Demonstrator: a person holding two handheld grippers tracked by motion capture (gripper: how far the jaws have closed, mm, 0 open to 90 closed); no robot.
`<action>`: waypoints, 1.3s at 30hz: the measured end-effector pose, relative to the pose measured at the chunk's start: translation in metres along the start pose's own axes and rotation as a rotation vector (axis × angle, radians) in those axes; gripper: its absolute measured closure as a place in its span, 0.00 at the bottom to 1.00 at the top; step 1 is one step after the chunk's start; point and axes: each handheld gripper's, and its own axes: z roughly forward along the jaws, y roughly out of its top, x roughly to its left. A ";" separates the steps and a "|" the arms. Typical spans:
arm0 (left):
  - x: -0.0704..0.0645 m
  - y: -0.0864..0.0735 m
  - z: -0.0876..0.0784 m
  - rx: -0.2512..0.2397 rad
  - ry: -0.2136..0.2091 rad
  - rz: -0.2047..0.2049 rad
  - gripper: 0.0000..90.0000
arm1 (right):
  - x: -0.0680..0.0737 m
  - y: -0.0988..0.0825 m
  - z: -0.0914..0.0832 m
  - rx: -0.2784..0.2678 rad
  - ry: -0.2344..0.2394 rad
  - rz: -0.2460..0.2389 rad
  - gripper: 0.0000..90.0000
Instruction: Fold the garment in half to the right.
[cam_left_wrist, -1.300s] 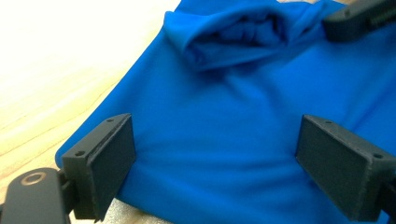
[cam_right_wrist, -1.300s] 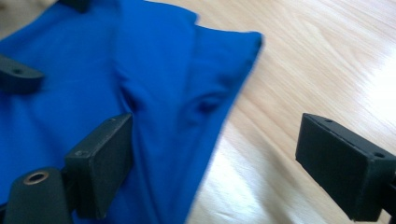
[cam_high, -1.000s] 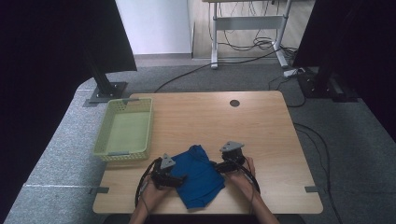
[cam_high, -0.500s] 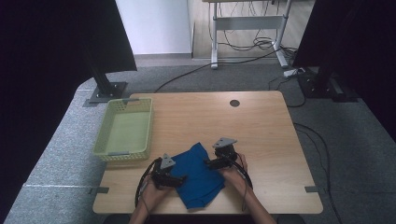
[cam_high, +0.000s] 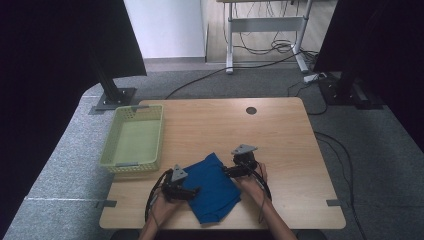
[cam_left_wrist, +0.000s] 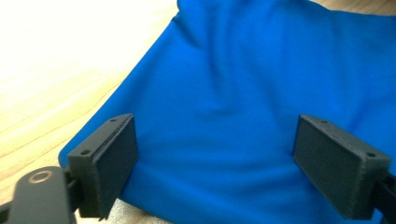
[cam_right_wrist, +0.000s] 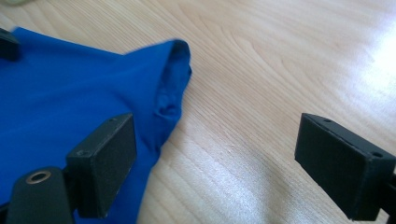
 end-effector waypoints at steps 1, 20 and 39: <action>0.000 0.000 0.000 0.000 0.000 0.000 0.17 | 0.000 0.000 0.000 0.000 0.000 0.000 0.14; 0.005 0.002 -0.023 -0.038 0.030 -0.002 0.14 | -0.009 -0.021 -0.043 -0.001 0.038 -0.031 0.12; 0.024 -0.023 -0.047 -0.035 0.071 -0.056 0.14 | -0.029 -0.057 -0.087 -0.002 -0.008 0.000 0.12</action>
